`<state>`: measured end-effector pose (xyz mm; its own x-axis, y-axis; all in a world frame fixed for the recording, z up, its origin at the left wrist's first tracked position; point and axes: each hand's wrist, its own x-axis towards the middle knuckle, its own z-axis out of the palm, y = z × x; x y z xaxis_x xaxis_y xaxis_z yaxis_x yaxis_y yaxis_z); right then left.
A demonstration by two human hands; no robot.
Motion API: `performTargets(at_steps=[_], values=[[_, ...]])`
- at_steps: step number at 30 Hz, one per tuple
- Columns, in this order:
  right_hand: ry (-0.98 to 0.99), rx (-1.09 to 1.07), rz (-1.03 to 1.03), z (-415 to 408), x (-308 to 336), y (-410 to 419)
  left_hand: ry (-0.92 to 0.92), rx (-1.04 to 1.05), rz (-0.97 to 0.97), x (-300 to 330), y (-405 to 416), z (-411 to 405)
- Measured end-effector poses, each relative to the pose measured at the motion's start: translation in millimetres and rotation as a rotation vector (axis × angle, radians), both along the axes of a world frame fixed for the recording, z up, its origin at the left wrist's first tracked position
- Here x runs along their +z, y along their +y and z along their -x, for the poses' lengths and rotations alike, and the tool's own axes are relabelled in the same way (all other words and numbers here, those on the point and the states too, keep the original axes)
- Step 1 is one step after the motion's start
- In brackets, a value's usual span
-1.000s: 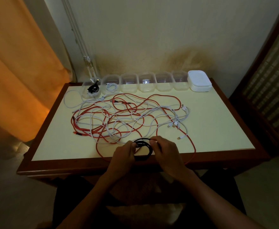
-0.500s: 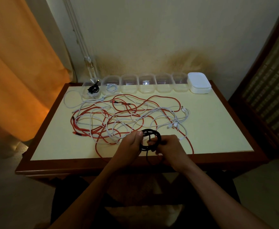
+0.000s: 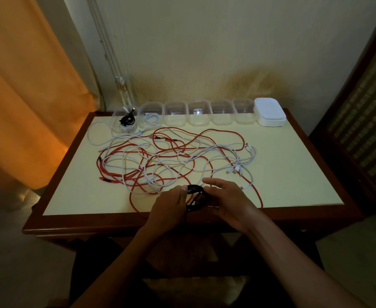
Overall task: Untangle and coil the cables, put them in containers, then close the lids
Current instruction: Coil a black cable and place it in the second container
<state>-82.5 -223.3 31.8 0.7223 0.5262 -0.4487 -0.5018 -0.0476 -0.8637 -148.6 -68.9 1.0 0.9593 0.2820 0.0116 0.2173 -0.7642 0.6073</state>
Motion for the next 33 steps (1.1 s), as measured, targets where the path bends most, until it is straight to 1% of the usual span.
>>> performTargets(at_steps=[2,5,7,12,15,17,21,22,24,26,30,33], values=[[0.006,0.024,0.012,1,-3,2,0.005,-0.009,-0.002,-3,0,0],[-0.11,0.044,0.09,1,-7,4,0.017,0.009,0.062,-6,1,1],[-0.176,0.027,0.135,2,-9,6,0.018,-0.006,0.066,-8,0,1],[-0.272,0.005,0.201,4,-13,8,-0.073,-0.105,0.021,-10,1,-1],[-0.274,-0.006,0.198,4,-15,7,-0.084,-0.204,0.122,-5,3,1],[-0.202,0.007,0.151,1,-16,5,-0.05,-0.245,0.142,-3,5,2],[0.214,0.0,-0.211,0,-18,0,-0.025,-0.26,0.03,3,6,1],[0.273,-0.003,-0.267,1,-20,0,-0.013,-0.256,-0.021,5,5,0],[0.297,0.007,-0.311,1,-25,1,0.014,-0.209,-0.121,7,4,-3],[0.253,0.028,-0.251,1,-26,2,0.049,-0.151,-0.187,5,4,-4],[0.033,0.084,0.026,2,-33,0,0.118,-0.082,-0.282,-3,6,-5],[-0.126,-0.032,0.178,9,-34,-2,0.139,-0.028,-0.307,-8,8,-2]])
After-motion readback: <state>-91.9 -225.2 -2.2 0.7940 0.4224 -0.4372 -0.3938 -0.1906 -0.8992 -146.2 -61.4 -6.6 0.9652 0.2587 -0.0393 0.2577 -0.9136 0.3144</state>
